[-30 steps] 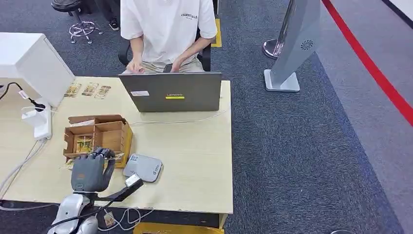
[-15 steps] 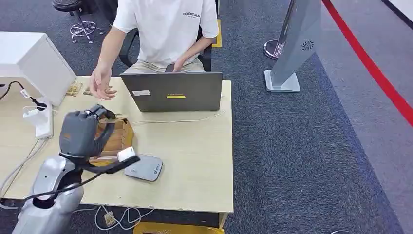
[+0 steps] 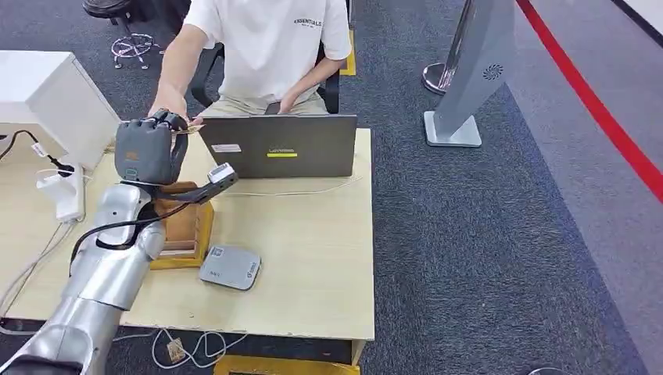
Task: Pass the card to the sensor for recognition and then transmit it.
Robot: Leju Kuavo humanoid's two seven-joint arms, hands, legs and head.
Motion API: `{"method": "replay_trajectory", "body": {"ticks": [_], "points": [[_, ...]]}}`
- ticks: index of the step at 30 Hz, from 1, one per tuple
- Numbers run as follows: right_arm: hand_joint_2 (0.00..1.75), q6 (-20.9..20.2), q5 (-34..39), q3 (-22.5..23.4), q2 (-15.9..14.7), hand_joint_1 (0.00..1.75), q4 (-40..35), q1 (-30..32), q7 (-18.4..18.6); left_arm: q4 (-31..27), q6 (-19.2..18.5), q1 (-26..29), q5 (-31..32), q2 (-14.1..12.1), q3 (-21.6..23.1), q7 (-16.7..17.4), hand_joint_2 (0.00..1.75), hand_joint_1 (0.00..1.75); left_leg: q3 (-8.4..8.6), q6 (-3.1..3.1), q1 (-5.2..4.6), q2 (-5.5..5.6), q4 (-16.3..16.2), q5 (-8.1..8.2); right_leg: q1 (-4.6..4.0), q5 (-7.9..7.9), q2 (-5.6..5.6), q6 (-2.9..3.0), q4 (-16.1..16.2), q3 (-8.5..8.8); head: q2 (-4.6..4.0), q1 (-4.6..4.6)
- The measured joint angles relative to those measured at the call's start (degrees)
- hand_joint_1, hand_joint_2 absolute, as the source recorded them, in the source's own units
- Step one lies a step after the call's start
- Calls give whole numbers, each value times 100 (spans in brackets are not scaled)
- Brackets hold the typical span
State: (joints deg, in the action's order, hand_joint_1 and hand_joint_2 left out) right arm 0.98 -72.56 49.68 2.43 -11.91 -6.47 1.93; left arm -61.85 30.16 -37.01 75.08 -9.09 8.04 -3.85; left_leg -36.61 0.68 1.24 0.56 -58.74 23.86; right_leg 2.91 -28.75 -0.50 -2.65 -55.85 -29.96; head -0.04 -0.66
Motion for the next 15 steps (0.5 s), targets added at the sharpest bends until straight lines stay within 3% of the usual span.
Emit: {"method": "replay_trajectory", "body": {"ticks": [3, 4, 8, 15], "points": [[175, 2, 31, 0, 13, 0, 0, -23, 201, 238, -39, -151, -66, 157, 50, 22, 175, 175, -2, 0, 0, -1, 0, 0, 0, 0, 0, 0, 0, -1, 0, 2], [175, 4, 37, 0, 15, 0, 0, -28, 233, 303, -57, -196, -100, 185, 70, 22, 175, 0, -4, 0, 0, 0, 0, 0, 0, 0, 0, -1, 0, 1, 0, 0], [175, -2, 48, 0, 22, 0, 0, -38, 216, 516, -83, -280, -282, 240, 127, -50, 175, 0, -6, 0, 0, -2, 0, 0, 0, 1, -2, -1, 0, 8, 0, 0], [175, -2, 48, 0, 33, 0, 0, -44, 19, 605, 315, -126, -267, 180, 127, -131, 175, 0, -8, 0, 0, -3, 3, 0, -2, 1, -2, -1, -1, 6, 0, 0]]}}
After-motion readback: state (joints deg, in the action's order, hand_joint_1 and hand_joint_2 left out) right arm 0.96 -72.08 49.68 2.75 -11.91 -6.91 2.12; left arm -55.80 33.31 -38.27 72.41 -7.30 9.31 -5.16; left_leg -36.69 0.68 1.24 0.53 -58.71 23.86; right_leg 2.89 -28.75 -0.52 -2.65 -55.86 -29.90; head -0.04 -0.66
